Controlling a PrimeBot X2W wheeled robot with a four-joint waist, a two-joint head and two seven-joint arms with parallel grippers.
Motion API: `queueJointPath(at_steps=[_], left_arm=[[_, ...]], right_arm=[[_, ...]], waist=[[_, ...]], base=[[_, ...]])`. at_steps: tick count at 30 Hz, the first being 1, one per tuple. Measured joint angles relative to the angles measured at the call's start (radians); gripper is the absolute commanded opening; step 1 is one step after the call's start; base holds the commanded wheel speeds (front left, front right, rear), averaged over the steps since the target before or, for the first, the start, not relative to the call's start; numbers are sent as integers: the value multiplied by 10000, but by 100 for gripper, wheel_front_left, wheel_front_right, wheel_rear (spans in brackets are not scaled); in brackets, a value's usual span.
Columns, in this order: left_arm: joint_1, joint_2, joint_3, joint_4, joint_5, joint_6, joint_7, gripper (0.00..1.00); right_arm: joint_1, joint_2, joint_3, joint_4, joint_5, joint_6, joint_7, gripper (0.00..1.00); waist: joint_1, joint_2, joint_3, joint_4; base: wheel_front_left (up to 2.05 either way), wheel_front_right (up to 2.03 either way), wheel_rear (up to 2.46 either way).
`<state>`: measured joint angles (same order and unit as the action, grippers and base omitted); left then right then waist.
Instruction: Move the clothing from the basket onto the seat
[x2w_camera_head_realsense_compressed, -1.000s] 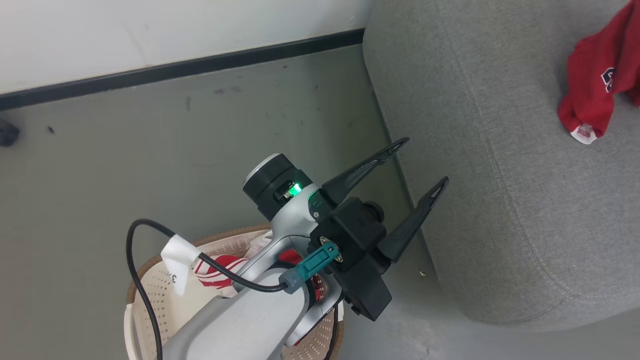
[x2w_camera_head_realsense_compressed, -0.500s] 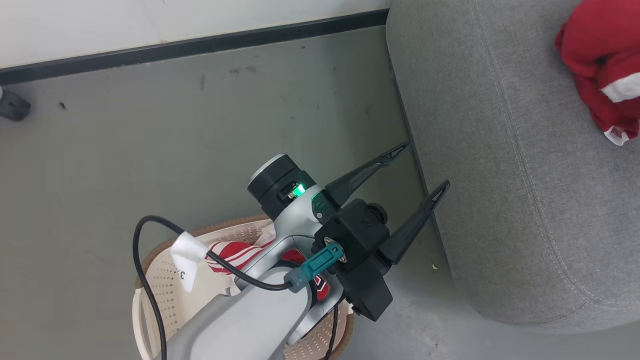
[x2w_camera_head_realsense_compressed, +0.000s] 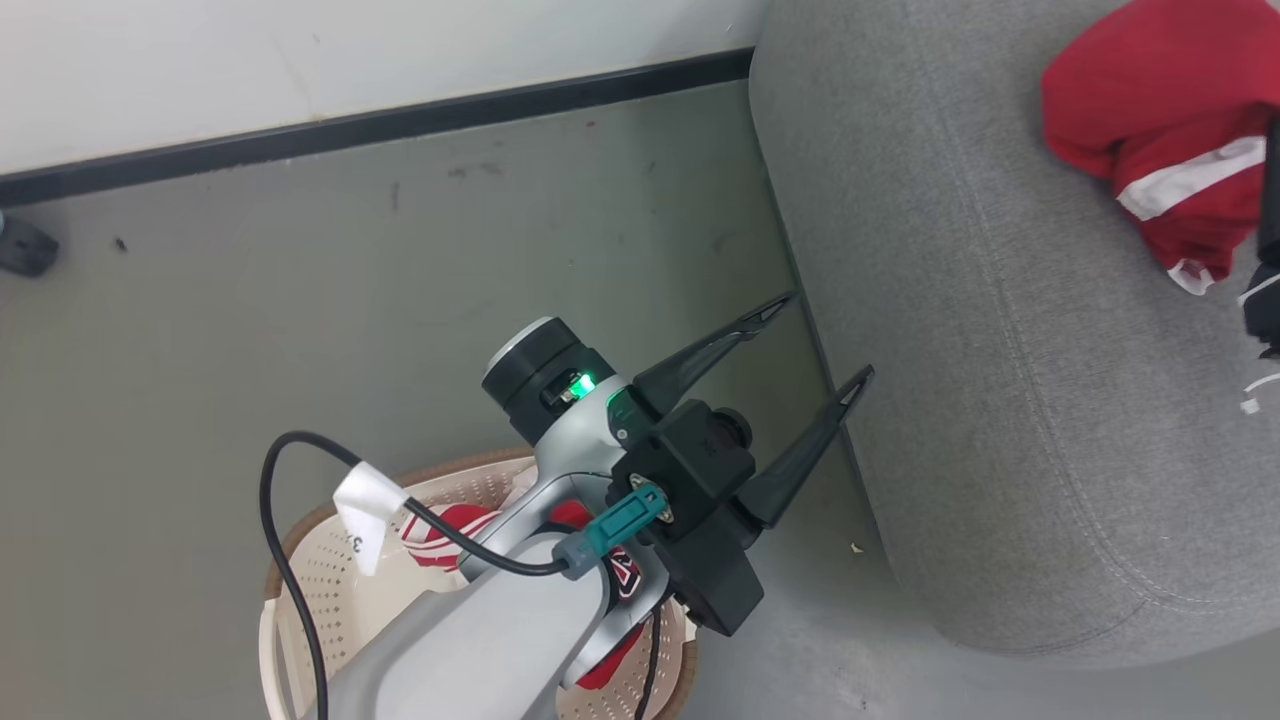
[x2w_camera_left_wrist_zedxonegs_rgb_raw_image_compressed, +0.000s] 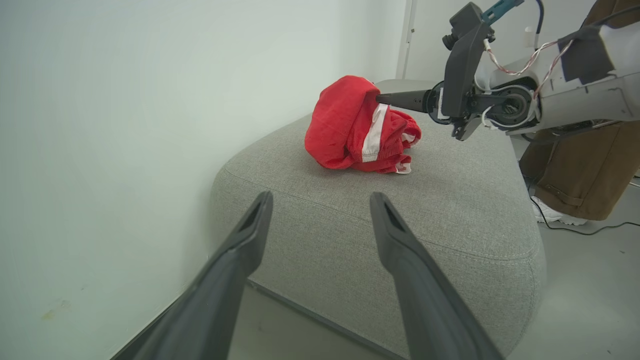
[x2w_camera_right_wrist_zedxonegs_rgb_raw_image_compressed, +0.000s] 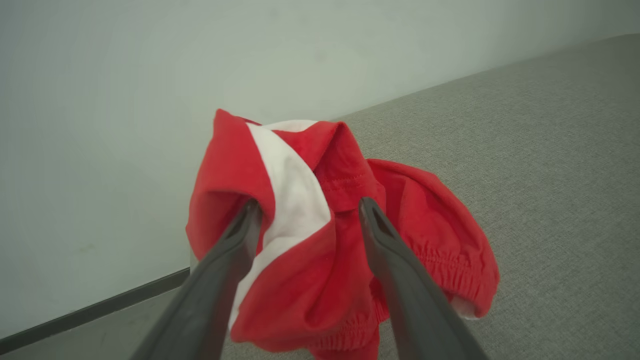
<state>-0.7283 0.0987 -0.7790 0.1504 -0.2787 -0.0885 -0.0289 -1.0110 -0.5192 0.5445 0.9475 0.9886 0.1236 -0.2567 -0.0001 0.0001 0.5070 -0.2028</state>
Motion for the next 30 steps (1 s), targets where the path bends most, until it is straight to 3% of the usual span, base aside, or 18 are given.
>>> queueJointPath(at_steps=[17, 22, 30], left_arm=[[869, 132, 462, 821, -374, 171, -859, 100], [1326, 341, 878, 1175, -523, 395, -1204, 100], [2526, 759, 1864, 1586, -1095, 1103, -1760, 100]], right_arm=[[1919, 104, -290, -1848, -1329, -21, 0, 100], [2290, 380, -445, -2366, -1837, -291, 2, 100], [3192, 765, -514, -3317, -2554, -736, 2, 100]], waist=[[-1, 0, -1202, -236], [-1, -1, -1706, -114], [-1, -1, -2629, 249]], base=[[0, 0, 0], [0, 0, 0], [0, 0, 0]])
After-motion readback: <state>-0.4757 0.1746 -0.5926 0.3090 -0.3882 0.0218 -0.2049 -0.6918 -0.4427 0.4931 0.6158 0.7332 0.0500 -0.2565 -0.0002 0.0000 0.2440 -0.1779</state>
